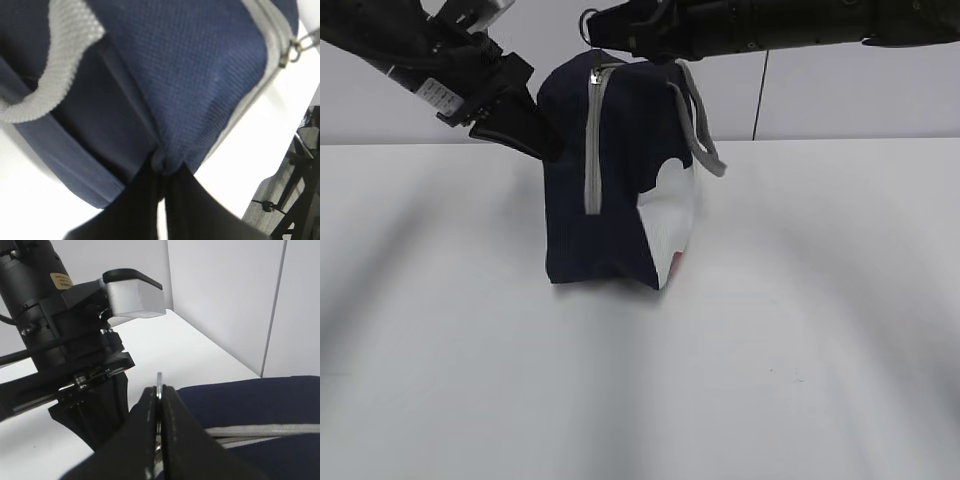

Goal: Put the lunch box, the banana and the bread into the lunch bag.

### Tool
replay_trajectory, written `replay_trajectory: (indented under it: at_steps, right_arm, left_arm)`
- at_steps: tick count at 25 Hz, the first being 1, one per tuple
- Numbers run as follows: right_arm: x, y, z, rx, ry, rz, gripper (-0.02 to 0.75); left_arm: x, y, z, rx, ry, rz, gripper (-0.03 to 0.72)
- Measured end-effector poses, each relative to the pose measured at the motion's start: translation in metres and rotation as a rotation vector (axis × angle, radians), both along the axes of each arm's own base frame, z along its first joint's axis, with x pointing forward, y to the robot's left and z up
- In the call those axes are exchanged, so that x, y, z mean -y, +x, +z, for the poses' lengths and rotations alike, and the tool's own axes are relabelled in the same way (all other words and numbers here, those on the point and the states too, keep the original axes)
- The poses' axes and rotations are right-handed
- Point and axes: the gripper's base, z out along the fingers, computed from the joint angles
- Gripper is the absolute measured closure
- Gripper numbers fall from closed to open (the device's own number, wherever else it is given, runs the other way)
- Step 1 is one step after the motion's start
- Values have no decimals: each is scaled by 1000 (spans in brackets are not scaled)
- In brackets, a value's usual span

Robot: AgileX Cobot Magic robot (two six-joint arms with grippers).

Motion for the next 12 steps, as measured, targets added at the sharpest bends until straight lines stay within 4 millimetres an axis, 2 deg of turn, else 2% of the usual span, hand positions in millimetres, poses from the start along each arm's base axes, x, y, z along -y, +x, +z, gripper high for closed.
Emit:
replay_trajectory:
  at_steps: [12]
  right_arm:
    - [2,7,3,6,-6,-57,754]
  left_arm:
    - [-4,-4,2,-7,71,11,686]
